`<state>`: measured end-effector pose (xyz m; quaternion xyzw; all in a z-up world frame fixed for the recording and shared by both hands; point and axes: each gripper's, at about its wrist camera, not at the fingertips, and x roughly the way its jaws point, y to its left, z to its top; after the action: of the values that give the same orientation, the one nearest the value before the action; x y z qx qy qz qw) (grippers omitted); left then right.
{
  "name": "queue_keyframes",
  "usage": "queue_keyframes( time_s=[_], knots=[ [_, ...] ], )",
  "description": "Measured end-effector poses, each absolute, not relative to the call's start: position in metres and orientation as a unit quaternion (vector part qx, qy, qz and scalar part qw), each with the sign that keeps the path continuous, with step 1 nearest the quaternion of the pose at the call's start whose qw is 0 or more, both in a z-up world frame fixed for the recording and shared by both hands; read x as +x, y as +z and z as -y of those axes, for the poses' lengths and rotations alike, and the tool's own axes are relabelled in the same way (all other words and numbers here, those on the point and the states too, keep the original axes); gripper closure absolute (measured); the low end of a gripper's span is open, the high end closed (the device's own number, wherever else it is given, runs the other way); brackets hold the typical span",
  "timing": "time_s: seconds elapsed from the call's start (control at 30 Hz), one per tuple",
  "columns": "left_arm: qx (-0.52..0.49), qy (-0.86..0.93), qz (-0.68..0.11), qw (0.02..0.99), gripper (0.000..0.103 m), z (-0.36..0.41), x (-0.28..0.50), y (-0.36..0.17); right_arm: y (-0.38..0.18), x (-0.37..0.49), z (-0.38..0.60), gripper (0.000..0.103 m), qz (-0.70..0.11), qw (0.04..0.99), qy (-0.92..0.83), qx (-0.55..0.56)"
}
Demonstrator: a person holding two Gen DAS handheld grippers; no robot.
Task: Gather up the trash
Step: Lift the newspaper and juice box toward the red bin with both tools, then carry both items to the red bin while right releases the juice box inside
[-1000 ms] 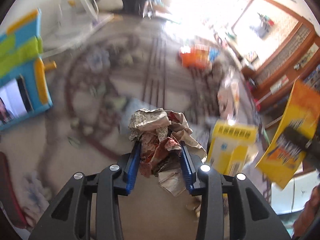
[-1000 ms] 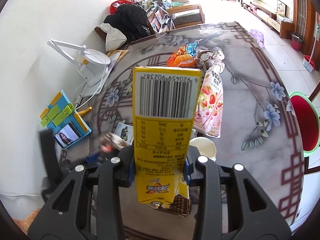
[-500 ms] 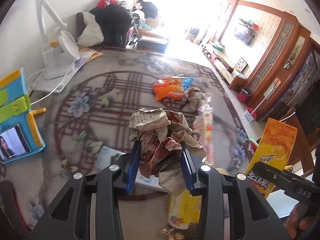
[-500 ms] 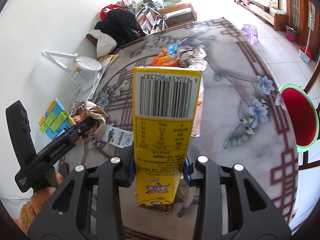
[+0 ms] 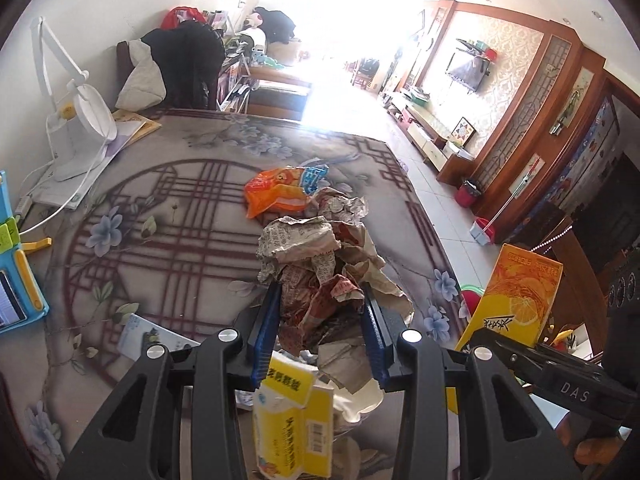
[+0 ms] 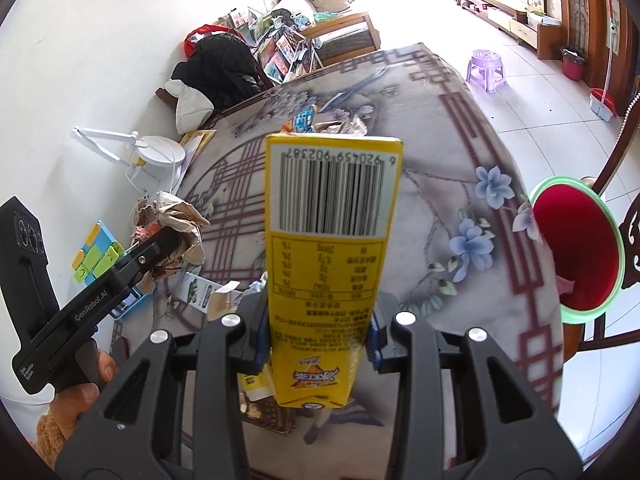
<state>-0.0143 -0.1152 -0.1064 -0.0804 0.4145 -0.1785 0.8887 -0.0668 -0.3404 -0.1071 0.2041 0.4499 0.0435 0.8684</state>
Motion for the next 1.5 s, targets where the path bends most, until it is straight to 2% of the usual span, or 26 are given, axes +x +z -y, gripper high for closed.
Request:
queue_keyframes(
  time_s=[0.7, 1.3, 1.33, 1.4, 1.5],
  knots=[
    [-0.064, -0.212, -0.432, 0.874, 0.066, 0.217, 0.006, -0.110, -0.111, -0.052, 0.442, 0.067, -0.443, 0.869, 0.024, 0.220],
    [-0.002, -0.314, -0.458, 0.832, 0.066, 0.335, 0.007, -0.125, -0.154, -0.081, 0.596, 0.067, -0.447, 0.845, -0.163, 0.245],
    [0.001, -0.319, -0.460, 0.829, 0.066, 0.341, 0.007, -0.127, -0.153, -0.083, 0.601, 0.066, -0.442, 0.847, -0.169, 0.244],
    [0.006, -0.330, -0.465, 0.822, 0.066, 0.352, 0.007, -0.130, -0.151, -0.087, 0.605, 0.048, -0.435, 0.849, -0.182, 0.239],
    [0.014, -0.343, -0.468, 0.814, 0.066, 0.367, 0.006, -0.133, -0.149, -0.092, 0.617, 0.047, -0.427, 0.851, -0.194, 0.234]
  ],
)
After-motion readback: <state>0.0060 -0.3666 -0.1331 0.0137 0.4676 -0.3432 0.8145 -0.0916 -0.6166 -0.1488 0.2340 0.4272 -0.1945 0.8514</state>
